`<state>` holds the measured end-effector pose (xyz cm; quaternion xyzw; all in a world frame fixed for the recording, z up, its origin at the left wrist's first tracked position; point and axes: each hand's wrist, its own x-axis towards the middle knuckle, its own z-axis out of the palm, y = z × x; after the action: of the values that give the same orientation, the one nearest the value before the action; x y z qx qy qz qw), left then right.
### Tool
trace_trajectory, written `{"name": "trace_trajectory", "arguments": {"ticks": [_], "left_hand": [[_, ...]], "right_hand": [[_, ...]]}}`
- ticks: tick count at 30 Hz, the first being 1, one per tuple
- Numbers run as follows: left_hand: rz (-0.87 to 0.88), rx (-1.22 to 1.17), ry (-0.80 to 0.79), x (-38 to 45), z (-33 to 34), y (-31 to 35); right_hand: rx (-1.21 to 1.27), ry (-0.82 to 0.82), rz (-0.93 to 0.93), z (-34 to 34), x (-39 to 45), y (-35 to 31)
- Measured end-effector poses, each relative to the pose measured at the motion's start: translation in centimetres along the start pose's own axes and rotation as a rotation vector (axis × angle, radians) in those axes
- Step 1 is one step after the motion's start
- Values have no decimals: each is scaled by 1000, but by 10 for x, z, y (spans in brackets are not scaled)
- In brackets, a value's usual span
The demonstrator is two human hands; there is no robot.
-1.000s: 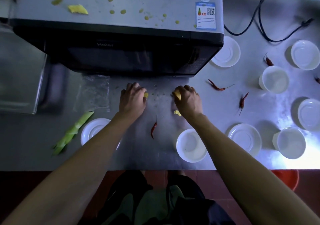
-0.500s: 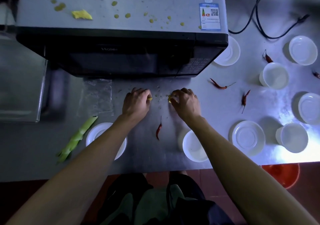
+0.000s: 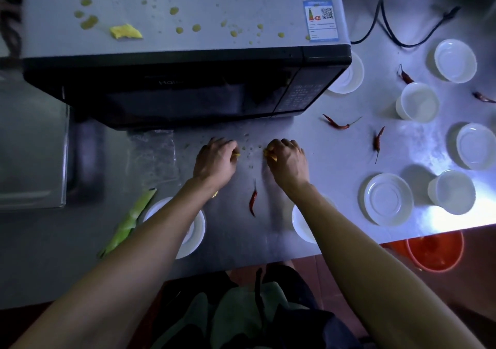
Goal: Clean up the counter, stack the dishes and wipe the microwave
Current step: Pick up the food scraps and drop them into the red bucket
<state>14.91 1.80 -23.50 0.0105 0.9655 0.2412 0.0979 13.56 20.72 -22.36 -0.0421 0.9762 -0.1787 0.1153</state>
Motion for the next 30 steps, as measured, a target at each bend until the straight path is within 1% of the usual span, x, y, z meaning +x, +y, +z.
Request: {"name": "trace_trajectory", "arguments": {"ticks": [7, 13, 17, 21, 24, 30], "left_hand": [[96, -10, -7, 10, -5, 35], [272, -42, -69, 17, 9, 95], [392, -32, -92, 13, 29, 152], [495, -8, -161, 3, 55, 222], [563, 12, -210, -13, 80, 279], [706, 34, -316, -47, 134, 384]], "right_hand": [[186, 95, 93, -19, -26, 23], [286, 227, 197, -44, -59, 73], [321, 324, 283, -65, -90, 119], [374, 430, 374, -86, -132, 169], [425, 476, 462, -102, -172, 213], [410, 553, 610, -127, -256, 299]]}}
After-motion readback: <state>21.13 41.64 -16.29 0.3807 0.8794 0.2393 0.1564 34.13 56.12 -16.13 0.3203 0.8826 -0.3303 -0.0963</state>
